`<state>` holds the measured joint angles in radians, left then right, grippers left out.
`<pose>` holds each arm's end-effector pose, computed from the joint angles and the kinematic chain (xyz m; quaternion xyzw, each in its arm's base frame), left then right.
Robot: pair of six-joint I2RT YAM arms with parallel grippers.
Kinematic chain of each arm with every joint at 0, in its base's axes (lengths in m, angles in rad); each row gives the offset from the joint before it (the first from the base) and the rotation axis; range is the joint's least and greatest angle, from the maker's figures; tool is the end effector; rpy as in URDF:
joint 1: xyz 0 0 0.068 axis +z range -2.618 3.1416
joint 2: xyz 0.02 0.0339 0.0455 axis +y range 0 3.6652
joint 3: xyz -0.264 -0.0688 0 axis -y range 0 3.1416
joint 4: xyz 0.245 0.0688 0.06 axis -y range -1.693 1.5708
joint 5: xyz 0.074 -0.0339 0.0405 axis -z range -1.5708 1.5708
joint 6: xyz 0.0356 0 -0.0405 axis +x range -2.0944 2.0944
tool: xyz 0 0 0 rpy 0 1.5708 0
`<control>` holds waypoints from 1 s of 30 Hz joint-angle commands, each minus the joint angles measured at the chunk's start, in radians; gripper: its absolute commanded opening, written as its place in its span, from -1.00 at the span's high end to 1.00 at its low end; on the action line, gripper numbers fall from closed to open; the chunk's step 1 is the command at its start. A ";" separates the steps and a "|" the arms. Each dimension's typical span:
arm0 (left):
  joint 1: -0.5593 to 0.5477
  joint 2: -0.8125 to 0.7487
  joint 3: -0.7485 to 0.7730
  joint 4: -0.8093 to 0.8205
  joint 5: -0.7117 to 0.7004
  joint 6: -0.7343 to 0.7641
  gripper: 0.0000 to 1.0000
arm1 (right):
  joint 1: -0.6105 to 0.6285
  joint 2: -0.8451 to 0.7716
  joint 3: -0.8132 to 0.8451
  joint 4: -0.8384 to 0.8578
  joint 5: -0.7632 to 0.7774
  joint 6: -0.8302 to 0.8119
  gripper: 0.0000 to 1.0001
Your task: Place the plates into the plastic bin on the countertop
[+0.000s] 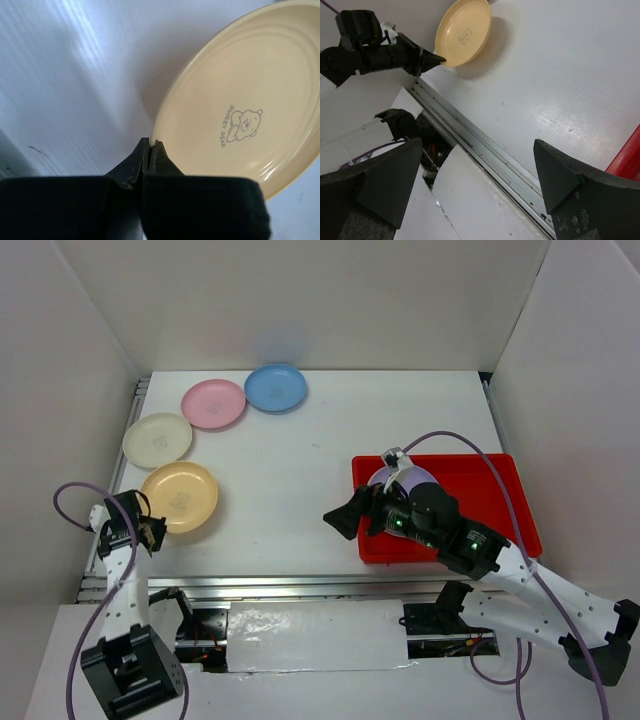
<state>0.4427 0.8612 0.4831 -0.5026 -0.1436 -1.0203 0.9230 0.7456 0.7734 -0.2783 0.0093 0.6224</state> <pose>0.1491 0.0763 0.1949 -0.6451 0.6823 -0.0314 0.3426 0.1061 0.1397 0.3322 -0.1155 0.7814 0.4254 0.4417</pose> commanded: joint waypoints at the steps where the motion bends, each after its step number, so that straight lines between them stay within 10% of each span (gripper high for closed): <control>1: -0.045 -0.088 -0.012 0.013 0.052 0.034 1.00 | 0.002 -0.026 0.023 -0.013 0.029 -0.010 -1.00; 7: -0.140 -0.096 0.061 0.021 0.134 0.078 1.00 | 0.000 -0.043 0.047 -0.041 0.058 -0.009 -1.00; 13: -0.493 0.051 0.290 0.075 0.151 0.104 1.00 | 0.002 -0.095 0.168 -0.237 0.259 0.028 -1.00; 20: -1.017 0.525 0.778 0.056 0.021 0.149 1.00 | -0.007 -0.187 0.358 -0.521 0.586 0.112 -1.00; 30: -1.256 1.163 1.385 -0.063 0.030 0.226 1.00 | -0.007 -0.304 0.487 -0.734 0.675 0.134 -1.00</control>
<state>-0.7971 1.9678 1.7672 -0.5152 -0.1074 -0.8188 0.9192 0.4328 1.2427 -0.8902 0.6338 0.7391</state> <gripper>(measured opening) 0.040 0.998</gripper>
